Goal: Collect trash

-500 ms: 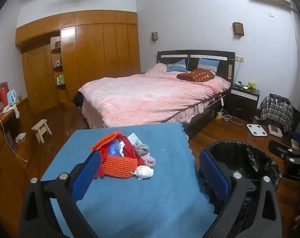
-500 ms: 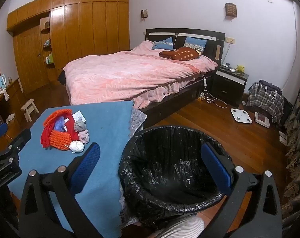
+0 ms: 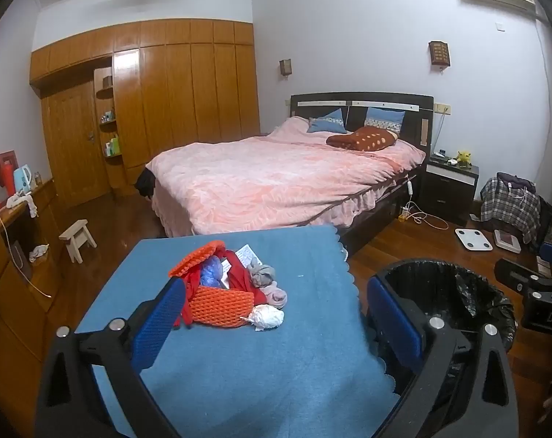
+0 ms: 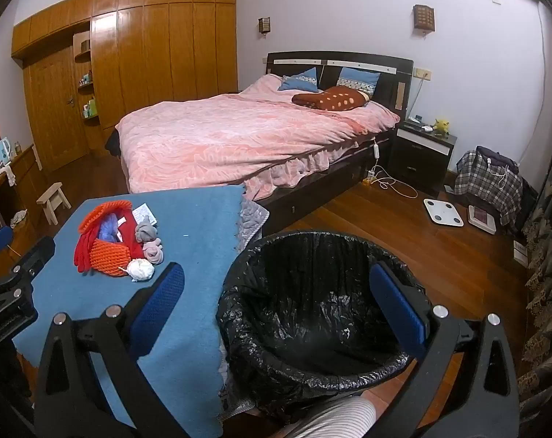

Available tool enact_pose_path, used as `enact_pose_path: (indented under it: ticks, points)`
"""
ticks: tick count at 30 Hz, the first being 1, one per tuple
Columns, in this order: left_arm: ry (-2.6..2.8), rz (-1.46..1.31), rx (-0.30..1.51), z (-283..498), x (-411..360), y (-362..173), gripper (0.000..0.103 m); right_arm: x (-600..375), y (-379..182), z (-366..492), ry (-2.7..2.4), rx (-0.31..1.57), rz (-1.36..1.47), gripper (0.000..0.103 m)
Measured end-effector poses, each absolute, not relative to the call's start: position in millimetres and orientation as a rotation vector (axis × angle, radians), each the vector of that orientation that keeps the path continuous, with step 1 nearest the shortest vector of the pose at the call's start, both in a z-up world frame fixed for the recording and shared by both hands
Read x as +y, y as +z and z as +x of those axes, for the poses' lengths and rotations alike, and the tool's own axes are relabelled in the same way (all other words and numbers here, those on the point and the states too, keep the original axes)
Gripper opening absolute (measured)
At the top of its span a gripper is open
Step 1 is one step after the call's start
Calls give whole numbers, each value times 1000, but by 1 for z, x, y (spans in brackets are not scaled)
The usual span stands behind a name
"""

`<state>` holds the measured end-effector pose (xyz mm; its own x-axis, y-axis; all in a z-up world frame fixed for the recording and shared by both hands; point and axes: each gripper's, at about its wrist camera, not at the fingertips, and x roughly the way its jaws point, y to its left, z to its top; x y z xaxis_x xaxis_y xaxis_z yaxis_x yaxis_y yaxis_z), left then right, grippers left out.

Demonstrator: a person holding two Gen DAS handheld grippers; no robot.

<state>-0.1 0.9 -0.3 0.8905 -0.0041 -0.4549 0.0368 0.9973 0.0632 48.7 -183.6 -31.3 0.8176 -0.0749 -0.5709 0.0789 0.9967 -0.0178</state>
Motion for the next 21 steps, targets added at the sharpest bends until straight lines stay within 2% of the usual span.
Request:
enact_pose_path:
  ticks: [21]
  points:
    - [-21, 75, 473, -3, 2, -1, 97, -185, -31, 50, -82, 610, 8, 99]
